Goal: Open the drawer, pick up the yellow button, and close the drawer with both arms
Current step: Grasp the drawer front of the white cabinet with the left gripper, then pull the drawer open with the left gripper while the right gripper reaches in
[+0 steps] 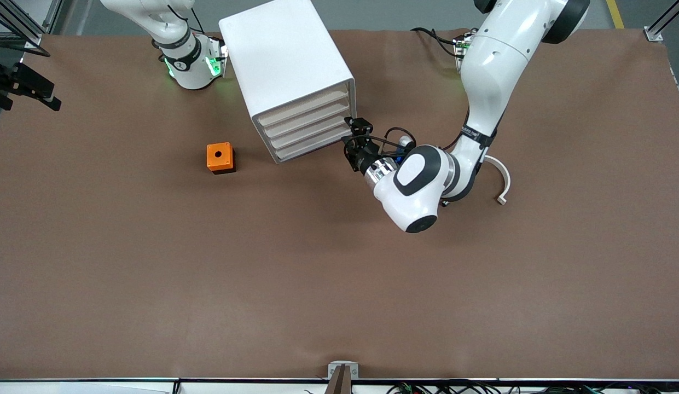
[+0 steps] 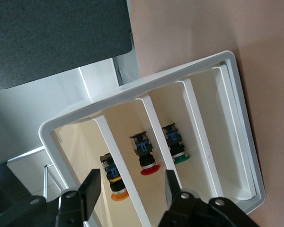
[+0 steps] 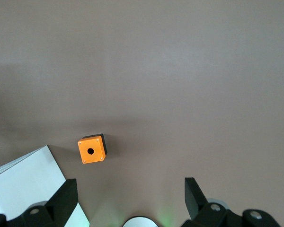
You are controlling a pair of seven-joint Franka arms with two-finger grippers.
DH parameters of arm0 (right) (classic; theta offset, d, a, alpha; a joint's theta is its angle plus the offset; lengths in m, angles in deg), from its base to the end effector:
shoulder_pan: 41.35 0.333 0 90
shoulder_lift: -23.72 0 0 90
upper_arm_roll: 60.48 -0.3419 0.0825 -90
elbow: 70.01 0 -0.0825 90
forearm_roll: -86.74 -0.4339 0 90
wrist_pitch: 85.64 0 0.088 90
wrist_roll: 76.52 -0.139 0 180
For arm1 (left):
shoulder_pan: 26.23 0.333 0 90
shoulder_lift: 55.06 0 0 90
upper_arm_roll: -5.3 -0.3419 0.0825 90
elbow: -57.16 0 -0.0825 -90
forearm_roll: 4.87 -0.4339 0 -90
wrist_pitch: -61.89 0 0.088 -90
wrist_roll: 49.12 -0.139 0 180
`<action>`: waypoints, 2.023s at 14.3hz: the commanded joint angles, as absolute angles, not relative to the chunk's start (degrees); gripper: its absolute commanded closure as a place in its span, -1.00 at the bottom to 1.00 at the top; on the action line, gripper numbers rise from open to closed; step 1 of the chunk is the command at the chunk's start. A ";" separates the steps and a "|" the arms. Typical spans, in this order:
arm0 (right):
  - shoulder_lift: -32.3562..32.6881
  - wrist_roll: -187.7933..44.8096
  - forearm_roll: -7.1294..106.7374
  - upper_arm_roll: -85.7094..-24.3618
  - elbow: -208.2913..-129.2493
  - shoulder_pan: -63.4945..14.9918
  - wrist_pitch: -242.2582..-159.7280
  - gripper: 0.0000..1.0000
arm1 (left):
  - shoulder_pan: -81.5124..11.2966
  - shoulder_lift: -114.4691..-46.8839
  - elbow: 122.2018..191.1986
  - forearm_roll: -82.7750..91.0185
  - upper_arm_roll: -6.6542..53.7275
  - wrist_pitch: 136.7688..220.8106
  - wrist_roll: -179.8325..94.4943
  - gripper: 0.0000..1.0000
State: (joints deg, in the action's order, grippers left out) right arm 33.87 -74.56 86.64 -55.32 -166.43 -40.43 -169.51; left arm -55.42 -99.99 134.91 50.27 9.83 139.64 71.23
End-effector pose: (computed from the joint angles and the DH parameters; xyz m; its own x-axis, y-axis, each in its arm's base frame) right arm 0.5292 -0.0433 0.6517 0.9984 -0.0375 -0.0419 -0.0383 -0.9991 -0.0190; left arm 0.5288 -0.4911 0.2554 -0.3428 0.8864 -0.3110 0.4112 -0.1560 -0.8981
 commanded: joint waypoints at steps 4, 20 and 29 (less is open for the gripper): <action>22.43 -73.71 87.27 -55.39 -163.53 -40.91 -168.78 -1.00 | -59.71 -101.02 133.80 53.75 9.61 138.36 75.07 -0.20; 16.95 -98.91 86.03 -55.74 -161.16 -34.86 -168.08 -1.00 | -65.17 -101.46 137.67 53.75 11.54 135.54 78.50 0.52; 15.37 -128.60 80.15 -55.74 -161.33 -19.75 -180.36 -1.00 | -61.05 -101.37 137.50 53.75 11.45 135.63 80.17 0.75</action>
